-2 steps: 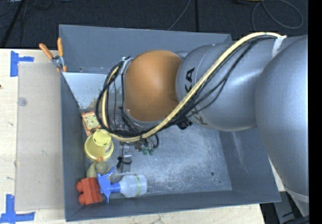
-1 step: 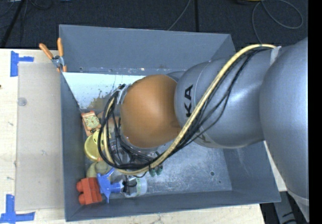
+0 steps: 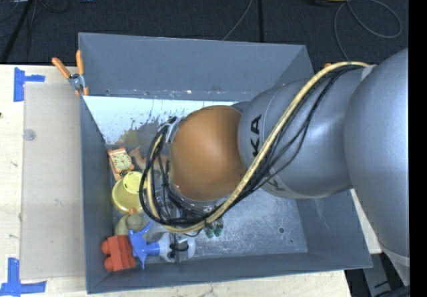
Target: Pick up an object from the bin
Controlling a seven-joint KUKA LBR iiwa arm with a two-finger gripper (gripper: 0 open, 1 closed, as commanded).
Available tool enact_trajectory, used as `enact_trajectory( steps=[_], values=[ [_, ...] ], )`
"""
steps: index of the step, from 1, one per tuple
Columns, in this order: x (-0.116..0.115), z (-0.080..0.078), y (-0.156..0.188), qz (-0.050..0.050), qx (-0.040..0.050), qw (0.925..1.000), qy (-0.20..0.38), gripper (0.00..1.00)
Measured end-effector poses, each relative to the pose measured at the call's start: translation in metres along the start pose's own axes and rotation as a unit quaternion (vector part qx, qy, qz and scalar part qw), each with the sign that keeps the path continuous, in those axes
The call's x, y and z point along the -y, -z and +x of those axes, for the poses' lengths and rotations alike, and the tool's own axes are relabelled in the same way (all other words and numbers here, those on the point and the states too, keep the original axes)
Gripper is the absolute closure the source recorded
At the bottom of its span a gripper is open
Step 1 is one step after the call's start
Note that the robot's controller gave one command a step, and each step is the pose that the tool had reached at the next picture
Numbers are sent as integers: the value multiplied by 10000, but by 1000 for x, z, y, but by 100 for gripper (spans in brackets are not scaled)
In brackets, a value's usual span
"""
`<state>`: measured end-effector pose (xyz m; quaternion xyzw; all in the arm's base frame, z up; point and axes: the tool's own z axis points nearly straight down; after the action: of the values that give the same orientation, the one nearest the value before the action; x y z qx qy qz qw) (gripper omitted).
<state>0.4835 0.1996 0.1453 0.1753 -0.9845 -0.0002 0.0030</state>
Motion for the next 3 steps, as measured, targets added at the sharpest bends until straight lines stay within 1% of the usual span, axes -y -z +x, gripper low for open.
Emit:
enact_trajectory(
  steps=[1,2,3],
  values=[
    [11,2,-44,3,7,9974,718,0],
    [14,4,-76,-5,-21,9945,1046,100],
    [14,4,-77,-5,-21,9945,1045,100]
  ],
)
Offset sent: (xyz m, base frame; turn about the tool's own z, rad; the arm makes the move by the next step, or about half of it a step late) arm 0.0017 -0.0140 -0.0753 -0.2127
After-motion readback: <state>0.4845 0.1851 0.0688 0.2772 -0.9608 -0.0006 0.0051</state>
